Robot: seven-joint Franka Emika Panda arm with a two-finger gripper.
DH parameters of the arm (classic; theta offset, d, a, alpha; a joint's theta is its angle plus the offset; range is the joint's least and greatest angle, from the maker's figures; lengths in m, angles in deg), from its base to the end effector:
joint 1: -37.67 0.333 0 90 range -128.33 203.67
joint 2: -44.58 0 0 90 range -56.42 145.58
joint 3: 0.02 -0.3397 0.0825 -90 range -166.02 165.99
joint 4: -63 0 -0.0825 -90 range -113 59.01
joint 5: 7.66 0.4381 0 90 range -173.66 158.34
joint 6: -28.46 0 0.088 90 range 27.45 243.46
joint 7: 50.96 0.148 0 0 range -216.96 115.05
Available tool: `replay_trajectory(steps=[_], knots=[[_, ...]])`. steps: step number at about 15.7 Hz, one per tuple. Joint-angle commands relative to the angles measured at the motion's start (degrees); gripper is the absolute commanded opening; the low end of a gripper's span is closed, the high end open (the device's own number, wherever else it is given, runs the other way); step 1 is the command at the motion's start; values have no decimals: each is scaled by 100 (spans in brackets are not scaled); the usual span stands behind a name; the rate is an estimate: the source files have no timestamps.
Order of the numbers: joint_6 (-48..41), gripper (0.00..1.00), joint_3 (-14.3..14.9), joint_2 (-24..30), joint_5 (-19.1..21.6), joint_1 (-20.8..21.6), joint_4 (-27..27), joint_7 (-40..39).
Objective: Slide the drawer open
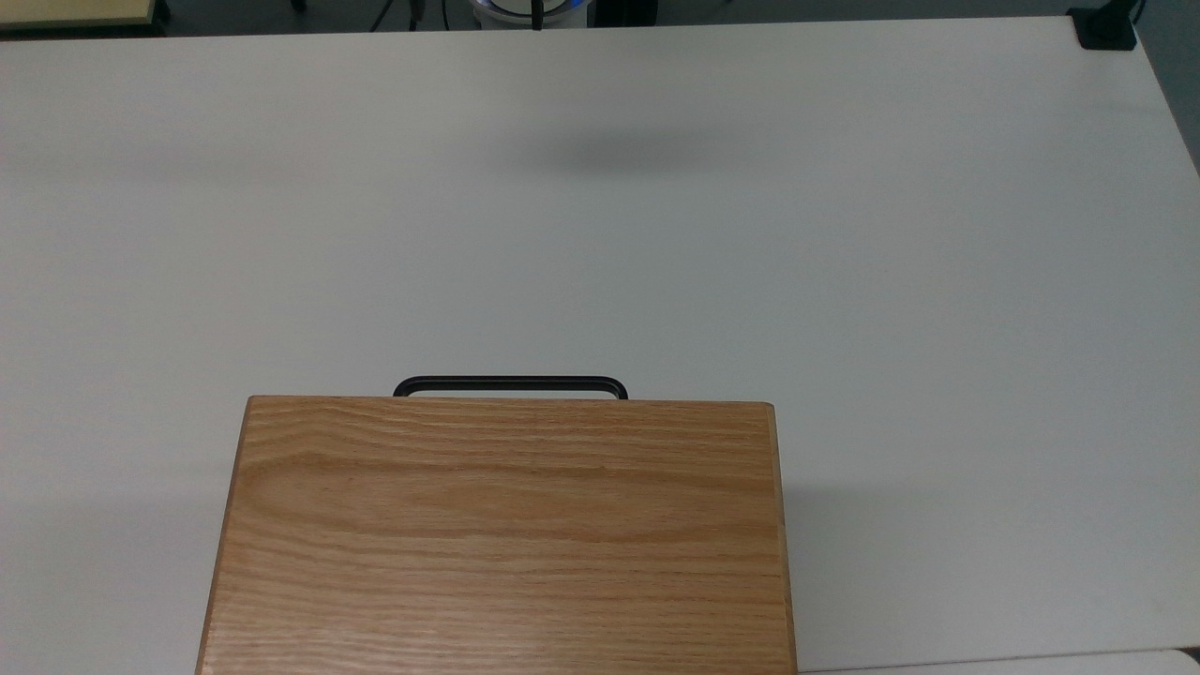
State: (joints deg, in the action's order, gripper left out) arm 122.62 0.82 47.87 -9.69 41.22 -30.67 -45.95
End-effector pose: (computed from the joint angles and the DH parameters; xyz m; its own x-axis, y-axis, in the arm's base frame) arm 0.5987 0.0231 0.6147 0.9969 -0.0377 0.0686 -0.0397 -0.9988 0.0287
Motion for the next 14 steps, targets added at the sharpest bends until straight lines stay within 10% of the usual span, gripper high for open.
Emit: replay_trajectory(steps=[1, 10, 14], knots=[[111, 100, 40, 40, 115, 57, -98, -9], [251, 99, -162, -135, -105, 84, -80, 525], [1566, 100, -162, -310, 194, 66, -89, 3191]])
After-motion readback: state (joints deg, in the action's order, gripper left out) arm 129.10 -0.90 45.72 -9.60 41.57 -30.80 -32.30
